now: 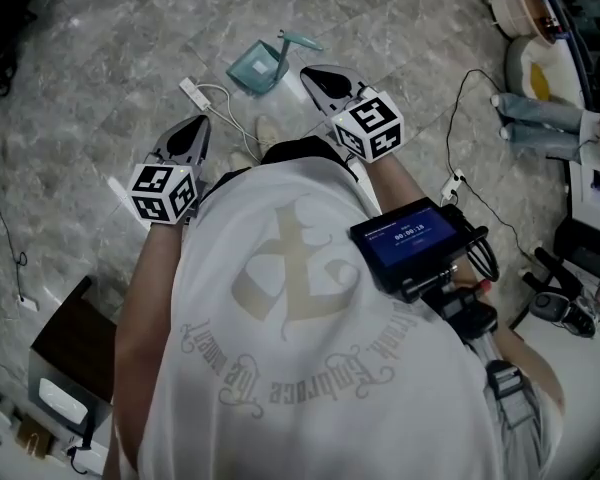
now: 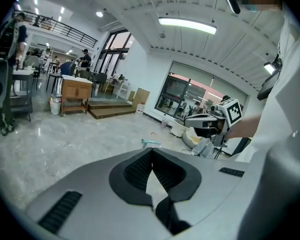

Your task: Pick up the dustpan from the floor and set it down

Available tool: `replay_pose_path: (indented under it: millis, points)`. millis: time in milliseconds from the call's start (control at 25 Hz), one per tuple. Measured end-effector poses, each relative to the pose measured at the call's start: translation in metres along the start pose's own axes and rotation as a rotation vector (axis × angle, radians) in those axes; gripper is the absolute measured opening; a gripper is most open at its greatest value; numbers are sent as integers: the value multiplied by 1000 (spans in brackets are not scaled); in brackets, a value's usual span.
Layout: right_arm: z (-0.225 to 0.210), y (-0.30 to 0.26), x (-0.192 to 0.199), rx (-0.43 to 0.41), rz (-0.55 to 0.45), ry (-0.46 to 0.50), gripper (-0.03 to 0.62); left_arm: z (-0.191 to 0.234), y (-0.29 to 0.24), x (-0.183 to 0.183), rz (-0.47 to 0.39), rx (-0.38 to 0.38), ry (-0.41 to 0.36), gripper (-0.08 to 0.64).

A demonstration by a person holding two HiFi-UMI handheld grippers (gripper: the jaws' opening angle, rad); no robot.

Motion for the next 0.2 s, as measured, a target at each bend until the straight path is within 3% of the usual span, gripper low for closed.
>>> replay_pose_path:
  millis: [200]
  points:
    - [-10, -2, 10, 4, 3, -6, 16, -1, -14, 7, 16, 8, 5, 12]
Point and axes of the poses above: the fingertips, and each gripper's own axes: y backward along the fingers, z to its left, x out of its underside, the point moved 9 cm from there along y, backward along the fingers, and after that the axes turned 3 degrees about -z, right-handed, at the moved point
